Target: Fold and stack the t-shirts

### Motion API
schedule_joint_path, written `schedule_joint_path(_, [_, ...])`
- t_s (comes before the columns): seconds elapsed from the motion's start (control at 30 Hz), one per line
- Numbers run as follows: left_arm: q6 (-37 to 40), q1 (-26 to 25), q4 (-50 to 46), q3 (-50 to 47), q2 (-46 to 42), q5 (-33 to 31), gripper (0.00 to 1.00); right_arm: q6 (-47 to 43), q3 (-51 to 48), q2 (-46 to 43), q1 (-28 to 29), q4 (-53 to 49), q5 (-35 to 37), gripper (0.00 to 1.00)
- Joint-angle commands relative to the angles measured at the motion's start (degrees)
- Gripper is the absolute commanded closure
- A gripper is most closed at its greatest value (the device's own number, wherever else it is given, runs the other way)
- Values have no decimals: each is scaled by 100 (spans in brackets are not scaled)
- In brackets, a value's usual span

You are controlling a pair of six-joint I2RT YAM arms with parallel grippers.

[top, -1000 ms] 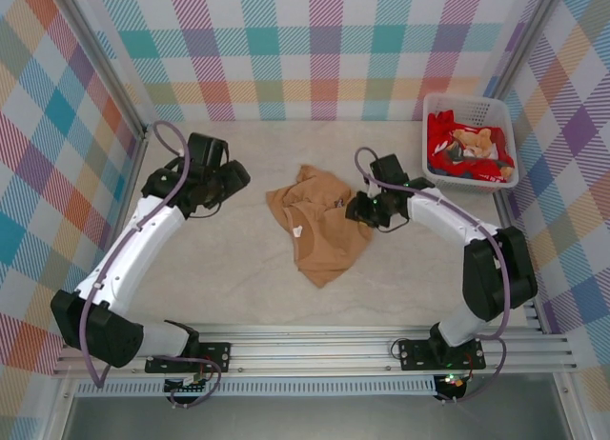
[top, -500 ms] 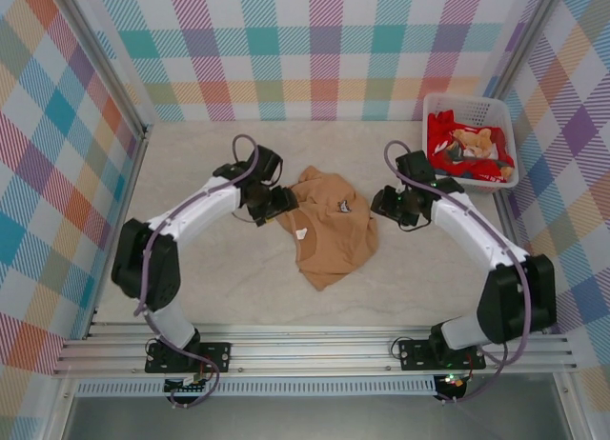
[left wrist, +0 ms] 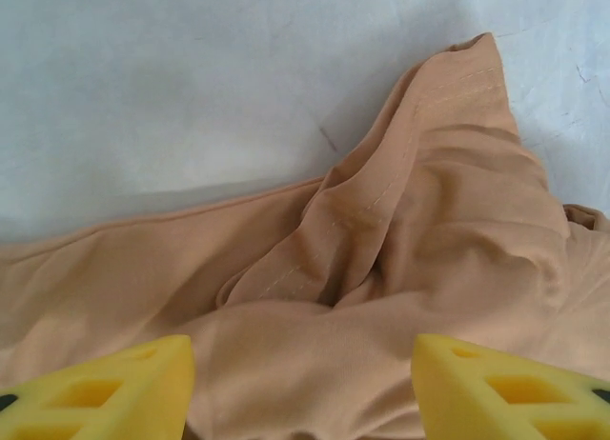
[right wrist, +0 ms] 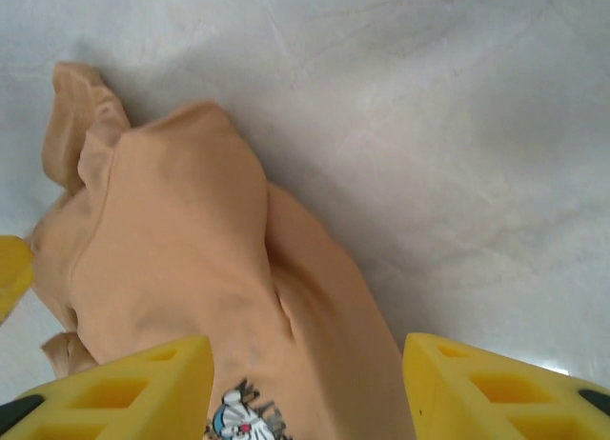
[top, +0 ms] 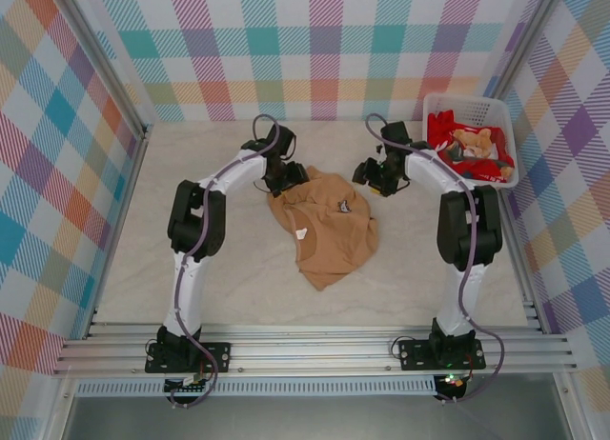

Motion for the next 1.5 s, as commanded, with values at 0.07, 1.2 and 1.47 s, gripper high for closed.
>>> schedule_joint_path(0.07, [325, -175, -346, 583, 384, -62, 54, -105, 280, 118, -8, -282, -413, 46])
schedule_joint_path(1.2, [1145, -1062, -699, 5311, -205, 2337, 100, 1180, -538, -2472, -702, 939, 896, 57])
schedule_joint_path(1.47, [1385, -2676, -670, -1529, -2977, 588, 100, 498, 23, -1976, -622, 444, 553, 54])
